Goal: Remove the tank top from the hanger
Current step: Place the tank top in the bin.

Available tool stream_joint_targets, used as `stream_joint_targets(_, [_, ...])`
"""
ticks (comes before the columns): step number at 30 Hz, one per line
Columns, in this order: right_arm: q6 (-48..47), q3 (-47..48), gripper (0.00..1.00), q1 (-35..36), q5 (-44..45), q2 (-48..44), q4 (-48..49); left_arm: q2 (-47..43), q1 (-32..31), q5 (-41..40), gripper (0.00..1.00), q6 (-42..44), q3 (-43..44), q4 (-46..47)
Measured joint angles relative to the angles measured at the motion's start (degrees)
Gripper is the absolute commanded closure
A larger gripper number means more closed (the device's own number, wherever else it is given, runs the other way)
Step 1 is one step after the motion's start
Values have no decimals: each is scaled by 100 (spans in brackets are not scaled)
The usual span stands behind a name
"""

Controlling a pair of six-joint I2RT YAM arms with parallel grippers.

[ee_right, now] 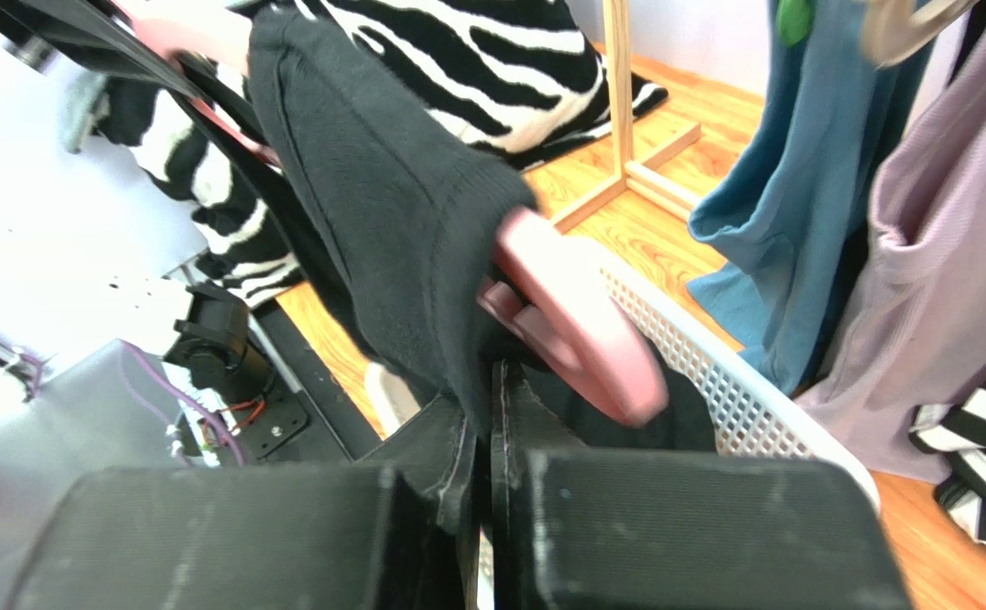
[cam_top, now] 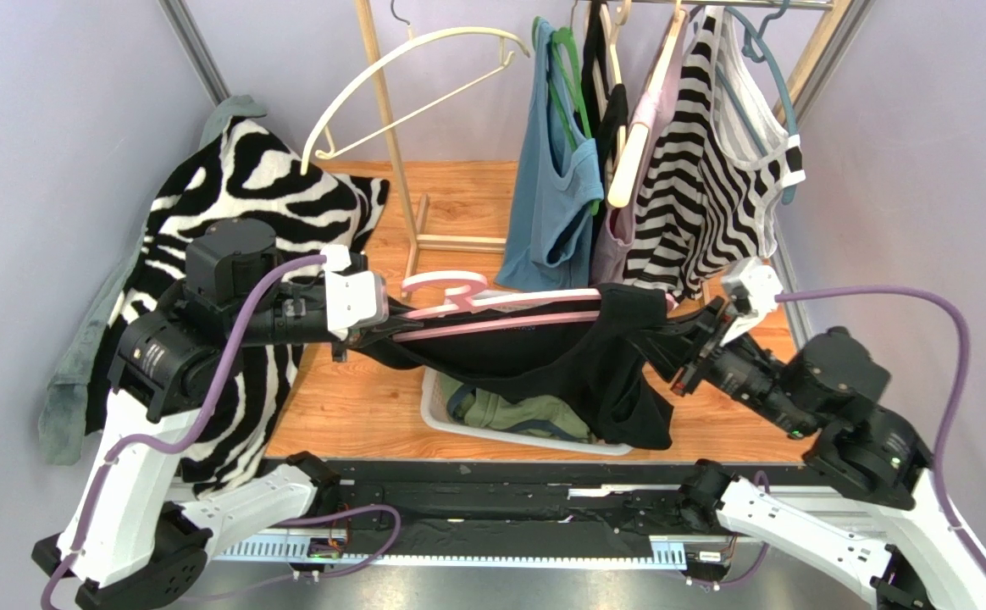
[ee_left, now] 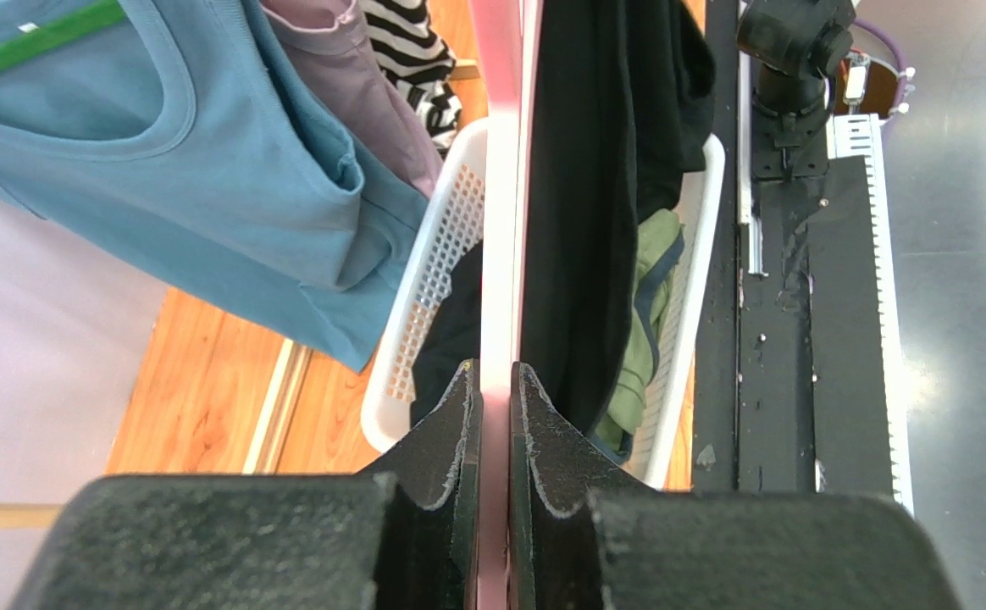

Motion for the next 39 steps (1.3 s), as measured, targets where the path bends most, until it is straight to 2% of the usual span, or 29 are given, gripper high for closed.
stream_joint_targets(2, [-2,260,96,0,2,-22,-214,-122,28,-35,100,-28,-96,55])
stream_joint_targets(4, [-11,422,89,0,90,-90,-343,-267,81,-96,100,-52,-216,98])
stream_joint_targets(7, [-52,481,97,0,382,-293,-446,-452,173,-254,100,-63,-374,107])
stream_joint_targets(10, [-103,481,100,0,846,-466,-496,-614,280,-461,100,-68,-511,87])
stream_joint_targets(16, [-122,380,100,0,1871,-516,-531,-745,354,-640,100,-66,-662,81])
stream_joint_targets(20, [-111,400,100,0,2409,-260,-520,-750,376,-564,100,-31,-684,28])
stream_joint_targets(27, [-203,824,100,0,3239,723,-463,-861,382,-293,100,120,-684,-260])
stream_joint_targets(33, [-334,968,100,-208,3244,1342,-319,-957,391,-181,100,146,-616,-369])
stream_joint_targets(39, [-417,616,100,-328,2741,1604,125,-981,535,-946,100,-468,-238,214])
